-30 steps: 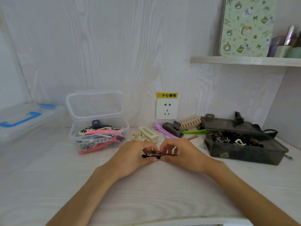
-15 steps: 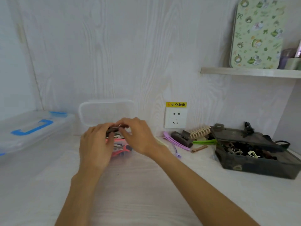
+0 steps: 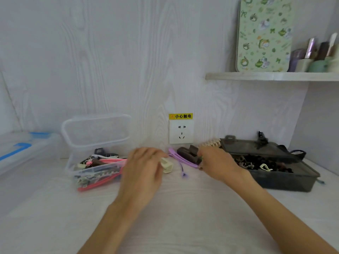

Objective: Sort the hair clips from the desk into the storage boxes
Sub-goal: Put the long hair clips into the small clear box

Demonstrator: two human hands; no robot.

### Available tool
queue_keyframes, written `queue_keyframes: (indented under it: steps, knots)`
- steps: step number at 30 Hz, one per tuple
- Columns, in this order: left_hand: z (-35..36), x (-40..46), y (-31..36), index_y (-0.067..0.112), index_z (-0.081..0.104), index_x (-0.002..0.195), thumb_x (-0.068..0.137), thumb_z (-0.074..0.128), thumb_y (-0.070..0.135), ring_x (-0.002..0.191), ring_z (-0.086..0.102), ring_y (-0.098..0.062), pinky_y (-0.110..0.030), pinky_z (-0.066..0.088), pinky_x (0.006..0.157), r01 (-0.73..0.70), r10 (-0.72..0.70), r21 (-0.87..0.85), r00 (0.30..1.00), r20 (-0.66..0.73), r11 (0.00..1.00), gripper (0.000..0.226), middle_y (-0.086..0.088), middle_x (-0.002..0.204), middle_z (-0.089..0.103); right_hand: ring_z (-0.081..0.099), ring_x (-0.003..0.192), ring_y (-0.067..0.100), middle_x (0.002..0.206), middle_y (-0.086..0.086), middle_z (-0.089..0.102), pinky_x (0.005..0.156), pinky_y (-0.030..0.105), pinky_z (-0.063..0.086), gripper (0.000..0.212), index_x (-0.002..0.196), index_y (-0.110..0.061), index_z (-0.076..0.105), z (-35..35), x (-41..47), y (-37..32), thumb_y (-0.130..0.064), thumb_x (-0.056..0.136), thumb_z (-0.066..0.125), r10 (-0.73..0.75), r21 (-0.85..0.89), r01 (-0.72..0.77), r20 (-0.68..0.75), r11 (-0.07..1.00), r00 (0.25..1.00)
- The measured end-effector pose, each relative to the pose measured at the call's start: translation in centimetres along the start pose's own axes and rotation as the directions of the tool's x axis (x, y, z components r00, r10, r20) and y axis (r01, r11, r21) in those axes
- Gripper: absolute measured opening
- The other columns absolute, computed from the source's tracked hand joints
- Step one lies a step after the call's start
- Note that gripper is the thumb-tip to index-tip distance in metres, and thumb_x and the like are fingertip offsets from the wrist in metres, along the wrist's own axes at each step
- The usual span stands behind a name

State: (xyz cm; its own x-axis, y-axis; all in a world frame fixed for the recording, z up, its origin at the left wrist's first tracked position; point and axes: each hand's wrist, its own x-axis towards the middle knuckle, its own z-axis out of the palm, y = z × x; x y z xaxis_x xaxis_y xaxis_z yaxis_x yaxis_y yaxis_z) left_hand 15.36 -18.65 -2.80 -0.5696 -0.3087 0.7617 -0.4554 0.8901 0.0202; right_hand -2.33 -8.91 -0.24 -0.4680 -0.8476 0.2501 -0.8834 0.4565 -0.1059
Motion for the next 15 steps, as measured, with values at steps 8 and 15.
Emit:
queue_keyframes:
  steps: [8, 15]
  knots:
    - [4.7, 1.2, 3.0, 0.028, 0.071, 0.094, 0.064, 0.038, 0.013, 0.084, 0.065, -0.016, -0.028, 0.027, 0.068, -0.299, 0.265, 0.080, 0.919, 0.291, 0.951, 0.047, 0.011, 0.088, 0.070, 0.021, 0.136, 0.044, 0.147, 0.032, 0.020, 0.112, 0.046, 0.024, 0.053, 0.140, 0.012, 0.016, 2.0, -1.7, -0.3, -0.010, 0.096, 0.035, 0.239, -0.350, -0.135, 0.273, 0.927, 0.932]
    - [3.4, 0.0, 1.5, 0.035, 0.067, 0.106, 0.079, 0.055, 0.008, 0.101, 0.060, -0.010, -0.026, 0.043, 0.084, -0.037, 0.116, -0.198, 0.907, 0.405, 0.979, 0.040, 0.015, 0.107, 0.067, 0.041, 0.127, 0.032, 0.142, 0.018, 0.036, 0.099, 0.035, 0.039, 0.055, 0.142, -0.004, 0.023, -0.7, -2.5, -1.0, -0.003, 0.091, 0.042, 0.004, 0.261, -0.097, 0.335, 0.960, 0.942]
